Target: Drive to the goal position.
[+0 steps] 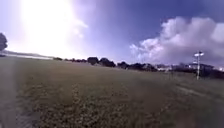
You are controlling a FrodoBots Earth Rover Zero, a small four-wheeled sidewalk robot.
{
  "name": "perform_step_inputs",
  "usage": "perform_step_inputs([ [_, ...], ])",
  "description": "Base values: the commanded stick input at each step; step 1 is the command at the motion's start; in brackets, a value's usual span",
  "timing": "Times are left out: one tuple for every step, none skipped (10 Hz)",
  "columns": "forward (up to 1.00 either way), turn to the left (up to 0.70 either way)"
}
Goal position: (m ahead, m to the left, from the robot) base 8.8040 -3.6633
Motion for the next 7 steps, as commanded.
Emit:
perform_step_inputs([
  [0.7, 0.14],
  [0.7, 0.13],
  [0.7, 0.07],
  [0.7, 0.01],
  [0.7, 0.01],
  [0.7, 0.01],
  [0.7, 0.01],
])
